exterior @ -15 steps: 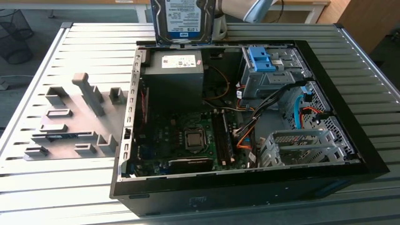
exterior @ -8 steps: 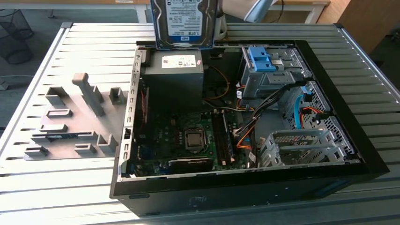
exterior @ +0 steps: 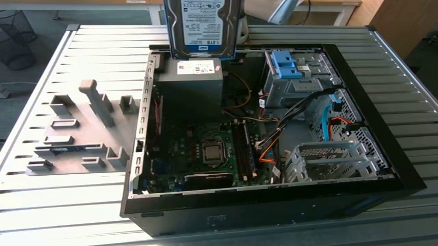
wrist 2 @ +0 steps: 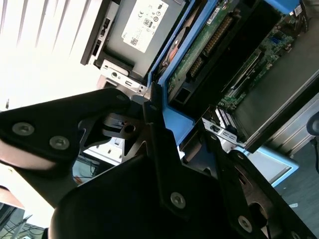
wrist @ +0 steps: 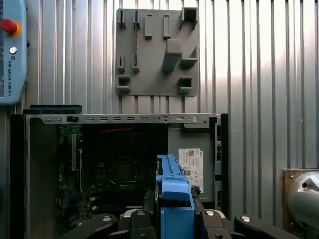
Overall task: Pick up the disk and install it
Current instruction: 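Pick up the disk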
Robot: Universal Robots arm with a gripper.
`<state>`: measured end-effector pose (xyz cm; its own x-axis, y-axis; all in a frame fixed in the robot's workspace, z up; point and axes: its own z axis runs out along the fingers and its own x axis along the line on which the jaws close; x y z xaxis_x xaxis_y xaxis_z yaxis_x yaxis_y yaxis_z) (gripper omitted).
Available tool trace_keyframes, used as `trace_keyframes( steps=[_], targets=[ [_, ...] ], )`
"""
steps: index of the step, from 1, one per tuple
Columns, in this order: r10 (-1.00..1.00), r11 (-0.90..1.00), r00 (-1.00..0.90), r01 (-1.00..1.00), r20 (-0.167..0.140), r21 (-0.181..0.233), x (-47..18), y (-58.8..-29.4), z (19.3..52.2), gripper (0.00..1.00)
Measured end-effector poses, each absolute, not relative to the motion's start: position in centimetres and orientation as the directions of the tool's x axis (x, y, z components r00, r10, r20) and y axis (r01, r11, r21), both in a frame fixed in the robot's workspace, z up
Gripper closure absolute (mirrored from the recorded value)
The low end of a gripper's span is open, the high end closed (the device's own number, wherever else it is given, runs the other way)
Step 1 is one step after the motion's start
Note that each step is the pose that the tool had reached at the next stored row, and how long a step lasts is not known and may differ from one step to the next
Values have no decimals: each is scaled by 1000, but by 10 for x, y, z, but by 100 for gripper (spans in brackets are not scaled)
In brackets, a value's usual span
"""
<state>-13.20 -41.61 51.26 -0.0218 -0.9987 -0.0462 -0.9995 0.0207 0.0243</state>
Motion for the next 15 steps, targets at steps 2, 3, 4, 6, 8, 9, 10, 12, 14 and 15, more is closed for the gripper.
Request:
trace_keyframes(
  steps=[2,3,4,6,8,9,10,12,14,15],
  targets=[
    [-999,21,-22,-999,-46,24,-132,-420,513,64],
    [-999,21,-22,-999,-46,24,-132,-421,512,64],
    [-999,21,-22,-999,-46,24,-132,-422,513,64],
    [-999,21,-22,-999,-46,24,-131,-422,512,64],
    [-999,21,-22,-999,-46,24,-128,-423,513,64],
    [-999,21,-22,-999,-46,24,-126,-423,513,64],
    [-999,21,-22,-999,-46,24,-124,-423,513,64],
    [-999,21,-22,-999,-46,24,-118,-423,513,64],
    [-999,21,-22,-999,-46,24,-112,-423,513,64],
    [-999,21,-22,-999,-46,24,-109,-423,513,64]
  ],
)
